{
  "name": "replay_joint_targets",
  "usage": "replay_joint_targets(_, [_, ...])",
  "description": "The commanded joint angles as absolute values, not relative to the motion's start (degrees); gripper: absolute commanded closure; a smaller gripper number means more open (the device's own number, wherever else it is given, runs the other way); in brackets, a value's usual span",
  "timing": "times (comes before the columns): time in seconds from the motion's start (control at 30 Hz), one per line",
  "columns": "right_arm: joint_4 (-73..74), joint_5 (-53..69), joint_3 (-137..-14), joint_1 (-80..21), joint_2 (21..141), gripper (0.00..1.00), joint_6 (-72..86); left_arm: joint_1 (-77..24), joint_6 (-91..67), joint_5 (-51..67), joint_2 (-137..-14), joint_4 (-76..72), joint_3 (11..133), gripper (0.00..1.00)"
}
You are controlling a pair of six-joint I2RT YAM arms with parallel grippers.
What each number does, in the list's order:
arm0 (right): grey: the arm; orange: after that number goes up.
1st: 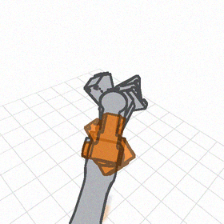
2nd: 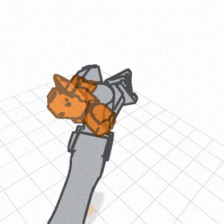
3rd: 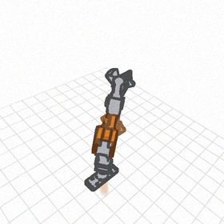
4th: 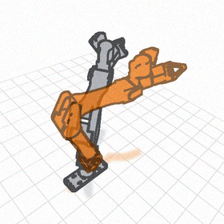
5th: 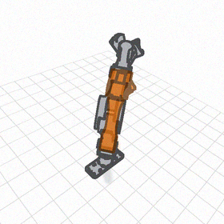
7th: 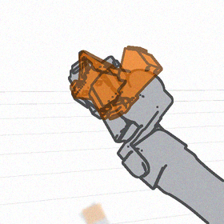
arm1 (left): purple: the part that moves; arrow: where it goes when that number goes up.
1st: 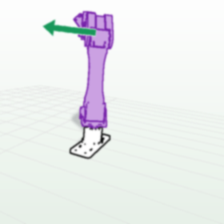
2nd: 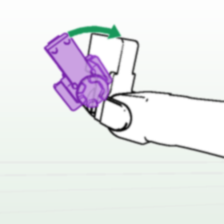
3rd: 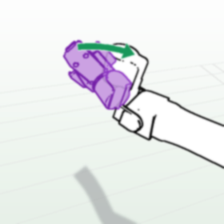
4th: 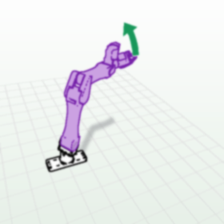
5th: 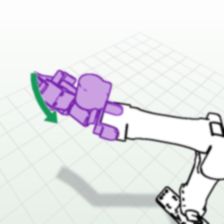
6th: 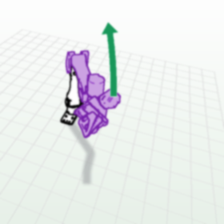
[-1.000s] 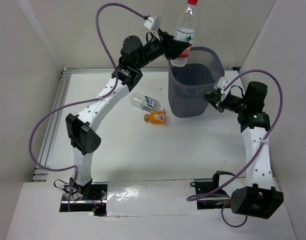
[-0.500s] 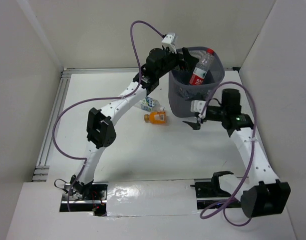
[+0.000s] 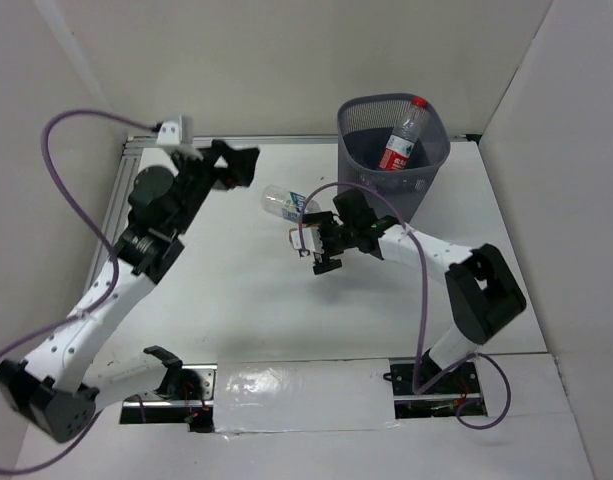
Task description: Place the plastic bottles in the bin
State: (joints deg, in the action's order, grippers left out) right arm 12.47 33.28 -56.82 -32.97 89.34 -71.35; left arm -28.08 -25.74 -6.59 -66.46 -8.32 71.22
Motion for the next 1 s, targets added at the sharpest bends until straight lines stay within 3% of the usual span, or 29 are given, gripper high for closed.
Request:
replay_joint_targets(0.0, [7.1,25.0,-61.7,-33.7,93.4,0.0,-69.4,-26.3,-28.5,-10.0,-58.5,1.0,55.1,0.0])
replay_joint_targets(0.27, [1.9,14.0,-65.0,-36.0,105.4,0.03,-67.5,-25.8,-36.3,-12.0,-43.3,6.6,36.5,0.0])
replay_joint_targets(0.4, [8.5,11.8,-70.0,-36.7,111.3,0.27,-67.5,-25.8,-38.2,-11.5,-43.4,4.3,35.3,0.0])
replay_joint_targets(0.43, [9.9,11.2,-71.0,-36.7,111.9,0.44,-67.5,-25.8,-38.2,-11.5,-44.6,4.3,35.3,0.0])
replay_joint_targets(0.47, [10.7,11.8,-71.5,-36.7,111.9,0.52,-67.5,-25.2,-38.9,-10.4,-45.5,3.4,36.0,0.0])
replay_joint_targets(0.57, [15.2,17.9,-71.5,-36.7,108.0,0.64,-68.5,-24.4,-39.7,-8.8,-49.6,1.2,37.7,0.0])
replay_joint_targets(0.77, [38.7,46.0,-77.8,-35.1,92.0,0.69,-74.6,-19.0,-46.0,-6.1,-60.1,-3.5,42.7,0.0])
replay_joint_targets(0.9, [33.1,47.8,-78.3,-35.1,81.1,0.69,-63.5,-13.8,-53.7,2.5,-70.3,-8.9,49.8,0.0])
replay_joint_targets(0.97, [26.2,42.8,-80.0,-35.1,76.2,0.69,-58.8,-12.7,-55.2,5.1,-77.9,-9.8,53.9,0.0])
